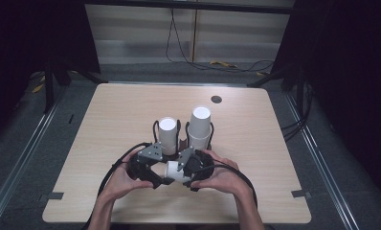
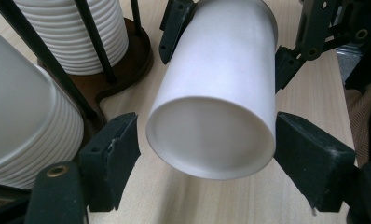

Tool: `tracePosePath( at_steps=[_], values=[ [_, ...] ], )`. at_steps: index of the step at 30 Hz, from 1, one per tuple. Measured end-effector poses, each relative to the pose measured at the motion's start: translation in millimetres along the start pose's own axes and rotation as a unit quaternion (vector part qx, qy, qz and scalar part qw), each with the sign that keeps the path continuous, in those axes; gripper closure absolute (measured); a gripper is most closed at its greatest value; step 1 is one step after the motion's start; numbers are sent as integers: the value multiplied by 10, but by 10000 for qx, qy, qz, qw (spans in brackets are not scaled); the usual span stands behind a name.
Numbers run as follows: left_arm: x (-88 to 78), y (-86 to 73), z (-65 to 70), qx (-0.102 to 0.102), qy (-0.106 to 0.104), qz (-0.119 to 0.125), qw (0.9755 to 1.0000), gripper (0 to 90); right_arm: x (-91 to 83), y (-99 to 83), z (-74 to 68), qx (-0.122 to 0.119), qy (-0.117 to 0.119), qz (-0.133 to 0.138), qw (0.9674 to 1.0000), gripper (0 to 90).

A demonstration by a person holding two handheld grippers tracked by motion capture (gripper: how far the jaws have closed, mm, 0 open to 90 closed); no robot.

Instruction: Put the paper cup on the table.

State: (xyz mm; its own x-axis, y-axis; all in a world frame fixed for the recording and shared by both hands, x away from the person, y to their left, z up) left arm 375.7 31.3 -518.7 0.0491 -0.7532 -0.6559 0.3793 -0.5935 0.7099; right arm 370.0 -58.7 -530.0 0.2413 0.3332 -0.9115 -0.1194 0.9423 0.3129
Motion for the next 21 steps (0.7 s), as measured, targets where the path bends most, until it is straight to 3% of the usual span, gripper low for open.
tracePosePath(
  at_steps=[6, 16, 18, 21],
  values=[
    [30, -31, 23, 107, -117, -94, 9998, 286, 38, 0, -28, -72, 97, -133, 9998, 272],
    [70, -69, 14, 143, -90, -251, 9995, 260, 53, 54, -38, -202, 232, -222, 9993, 272],
    [73, -78, 50, 226, -117, -274, 9993, 320, 59, 69, -30, -243, 240, -211, 9992, 272],
    [68, -88, 39, 227, -109, -358, 9990, 321, 72, 70, -45, -224, 306, -237, 9990, 273]
  ],
)
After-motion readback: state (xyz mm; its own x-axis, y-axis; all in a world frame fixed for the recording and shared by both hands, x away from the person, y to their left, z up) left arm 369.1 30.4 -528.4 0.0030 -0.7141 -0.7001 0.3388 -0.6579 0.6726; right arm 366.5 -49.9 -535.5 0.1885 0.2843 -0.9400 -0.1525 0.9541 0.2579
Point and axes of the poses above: each handheld gripper's, and its own axes: x roughly forward along the jaws, y roughly out of its top, z roughly to its right, the point moved 10 cm from there along x, roughly forward along the jaws, and after that the axes turned 14 degrees about -x, right-handed, at the moved point
